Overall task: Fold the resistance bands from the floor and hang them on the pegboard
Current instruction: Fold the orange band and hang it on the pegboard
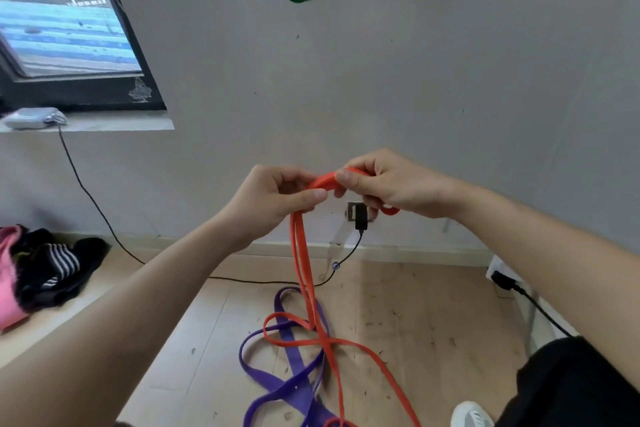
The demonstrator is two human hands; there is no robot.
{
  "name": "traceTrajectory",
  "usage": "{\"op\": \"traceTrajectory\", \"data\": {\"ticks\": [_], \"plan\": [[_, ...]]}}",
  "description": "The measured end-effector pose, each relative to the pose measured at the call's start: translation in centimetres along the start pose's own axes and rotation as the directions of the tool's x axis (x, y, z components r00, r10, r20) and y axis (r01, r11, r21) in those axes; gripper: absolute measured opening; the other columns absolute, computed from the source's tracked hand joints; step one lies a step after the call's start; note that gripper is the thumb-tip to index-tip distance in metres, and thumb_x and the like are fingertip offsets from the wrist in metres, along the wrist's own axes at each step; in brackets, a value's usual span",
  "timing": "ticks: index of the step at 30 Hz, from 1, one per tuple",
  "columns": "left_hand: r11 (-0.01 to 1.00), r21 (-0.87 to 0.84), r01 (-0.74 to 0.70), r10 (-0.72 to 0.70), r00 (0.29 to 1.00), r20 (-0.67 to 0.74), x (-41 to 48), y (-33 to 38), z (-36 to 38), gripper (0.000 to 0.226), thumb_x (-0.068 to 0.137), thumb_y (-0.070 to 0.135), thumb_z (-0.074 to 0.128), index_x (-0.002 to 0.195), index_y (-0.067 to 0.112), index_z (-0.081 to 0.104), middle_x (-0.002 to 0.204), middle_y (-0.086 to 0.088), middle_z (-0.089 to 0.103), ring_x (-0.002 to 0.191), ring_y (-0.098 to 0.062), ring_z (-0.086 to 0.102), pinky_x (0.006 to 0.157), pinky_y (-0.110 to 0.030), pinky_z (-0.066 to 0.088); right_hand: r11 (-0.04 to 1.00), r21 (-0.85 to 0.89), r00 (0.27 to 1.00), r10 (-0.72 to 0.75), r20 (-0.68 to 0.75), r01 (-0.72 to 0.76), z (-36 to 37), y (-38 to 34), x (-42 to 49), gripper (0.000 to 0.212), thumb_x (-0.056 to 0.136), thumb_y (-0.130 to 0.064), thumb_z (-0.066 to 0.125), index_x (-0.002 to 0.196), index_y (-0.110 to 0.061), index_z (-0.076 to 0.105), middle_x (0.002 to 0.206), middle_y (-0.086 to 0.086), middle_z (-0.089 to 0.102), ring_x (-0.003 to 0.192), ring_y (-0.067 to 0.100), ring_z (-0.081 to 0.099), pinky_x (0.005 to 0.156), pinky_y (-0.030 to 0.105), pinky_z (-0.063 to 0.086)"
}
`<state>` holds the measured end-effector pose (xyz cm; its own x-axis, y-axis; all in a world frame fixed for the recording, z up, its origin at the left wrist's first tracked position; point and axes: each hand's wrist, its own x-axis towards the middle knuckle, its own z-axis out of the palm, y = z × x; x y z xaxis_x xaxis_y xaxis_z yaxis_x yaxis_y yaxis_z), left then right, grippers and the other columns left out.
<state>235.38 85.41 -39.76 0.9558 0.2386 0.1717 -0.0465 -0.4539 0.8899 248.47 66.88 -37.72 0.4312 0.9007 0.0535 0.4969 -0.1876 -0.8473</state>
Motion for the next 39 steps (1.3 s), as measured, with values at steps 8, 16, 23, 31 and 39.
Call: {"op": "traceTrajectory", "data": {"ticks": [8, 16, 23, 31, 39], "plan": [[0.994, -0.107, 0.023, -0.012, 0.994, 0.11, 0.4, -1.4, 2.0, 0.017, 0.098, 0.018, 0.063, 0.111, 0.008, 0.068, 0.093, -0.01, 0.077, 0.092, -0.023, 0.075, 0.082, -0.027, 0.057, 0.973, -0.155, 0.944, -0.208, -0.256, 0.172, -0.9, -0.1, 0.8, 0.031, 0.096, -0.04, 0.057, 0.087, -0.014, 0.071, 0.065, 0.012, 0.059, 0.051, 0.011, 0.048, 0.05, 0.035, 0.046], [0.987, -0.16, 0.016, -0.008, 0.999, 0.049, 1.0, -0.6, 3.5, 0.019, 0.099, 0.02, 0.061, 0.117, 0.018, 0.068, 0.099, -0.002, 0.077, 0.1, -0.014, 0.073, 0.09, -0.026, 0.057, 0.933, -0.267, 0.853, -0.334, -0.401, 0.24, -3.2, -0.5, -0.3, 0.032, 0.096, -0.038, 0.056, 0.092, -0.01, 0.071, 0.054, -0.02, 0.049, 0.052, 0.003, 0.045, 0.052, 0.014, 0.035], [0.992, -0.002, -0.129, 0.128, 0.987, -0.093, 1.5, -0.2, 5.0, 0.017, 0.097, 0.003, 0.062, 0.108, 0.015, 0.067, 0.094, -0.002, 0.075, 0.088, -0.015, 0.074, 0.083, -0.031, 0.061, 0.949, -0.175, 0.803, -0.316, -0.506, 0.263, -3.4, -1.1, -0.9, 0.023, 0.099, -0.03, 0.057, 0.089, -0.013, 0.07, 0.055, -0.015, 0.048, 0.052, 0.004, 0.043, 0.054, 0.019, 0.036], [0.962, 0.23, -0.15, 0.203, 0.952, -0.229, 2.2, 0.6, 3.3, 0.022, 0.093, 0.005, 0.061, 0.104, 0.02, 0.073, 0.075, 0.0, 0.076, 0.069, -0.016, 0.073, 0.074, -0.043, 0.063, 0.975, -0.016, 0.791, -0.19, -0.582, 0.223, -4.3, 0.8, -0.6, 0.027, 0.1, -0.027, 0.057, 0.094, -0.004, 0.07, 0.064, 0.003, 0.051, 0.052, 0.016, 0.041, 0.048, 0.022, 0.035], [0.989, -0.149, -0.005, -0.026, 0.978, -0.208, 1.7, 2.0, 1.0, 0.005, 0.09, 0.008, 0.074, 0.093, 0.008, 0.078, 0.07, -0.006, 0.071, 0.068, -0.02, 0.069, 0.08, -0.034, 0.062, 0.999, -0.039, 0.891, -0.038, -0.453, 0.022, -5.0, 4.0, -0.2, 0.023, 0.1, -0.028, 0.057, 0.086, -0.014, 0.069, 0.064, 0.001, 0.042, 0.055, 0.013, 0.041, 0.051, 0.02, 0.039]]}}
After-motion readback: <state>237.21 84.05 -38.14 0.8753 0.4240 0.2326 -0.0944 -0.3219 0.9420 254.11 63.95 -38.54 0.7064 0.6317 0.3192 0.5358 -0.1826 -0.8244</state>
